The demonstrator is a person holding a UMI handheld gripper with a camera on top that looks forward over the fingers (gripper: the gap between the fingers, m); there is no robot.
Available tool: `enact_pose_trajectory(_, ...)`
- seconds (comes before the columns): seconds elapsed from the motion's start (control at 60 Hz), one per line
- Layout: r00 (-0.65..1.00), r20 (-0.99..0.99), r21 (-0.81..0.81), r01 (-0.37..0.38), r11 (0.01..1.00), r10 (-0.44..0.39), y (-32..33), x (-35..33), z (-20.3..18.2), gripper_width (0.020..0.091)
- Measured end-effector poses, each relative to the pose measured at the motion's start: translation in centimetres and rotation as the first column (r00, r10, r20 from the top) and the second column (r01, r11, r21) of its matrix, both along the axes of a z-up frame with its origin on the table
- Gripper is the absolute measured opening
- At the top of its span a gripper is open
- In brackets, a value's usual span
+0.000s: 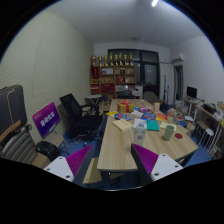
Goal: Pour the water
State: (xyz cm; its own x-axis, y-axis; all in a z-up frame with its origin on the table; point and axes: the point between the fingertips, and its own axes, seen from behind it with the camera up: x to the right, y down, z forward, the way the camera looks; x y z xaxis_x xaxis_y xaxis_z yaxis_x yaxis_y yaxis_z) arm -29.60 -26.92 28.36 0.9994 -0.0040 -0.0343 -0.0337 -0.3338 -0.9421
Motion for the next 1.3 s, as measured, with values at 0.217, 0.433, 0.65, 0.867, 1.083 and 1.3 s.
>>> enact_pose_trajectory(0.217, 1.000, 0.013, -0.013, 0.025, 1.000, -0.025, 0.7, -1.9, -2.0, 0.0838)
enact_pose_trajectory(0.433, 0.997, 0.008, -0.042, 0.074, 0.996, -0.074, 4.4, 2.2, -5.6, 0.0838)
enact_pose_trajectory(0.65, 0.991, 0.022, 0.086, 0.133, 0.987, -0.135, 14.6, 11.6, -9.4, 0.0840)
enact_pose_trajectory(0.867, 0.994, 0.057, 0.062, 0.085, 0.994, -0.089, 24.7, 15.9, -16.5, 0.0832)
enact_pose_trajectory(1.083, 0.997, 0.073, 0.117, 0.017, 0.993, -0.026, 31.7, 16.3, -19.1, 0.0837)
enact_pose_trajectory(1.3, 0.995, 0.098, 0.180, 0.017, 0.984, -0.035, 33.7, 16.9, -19.2, 0.0514)
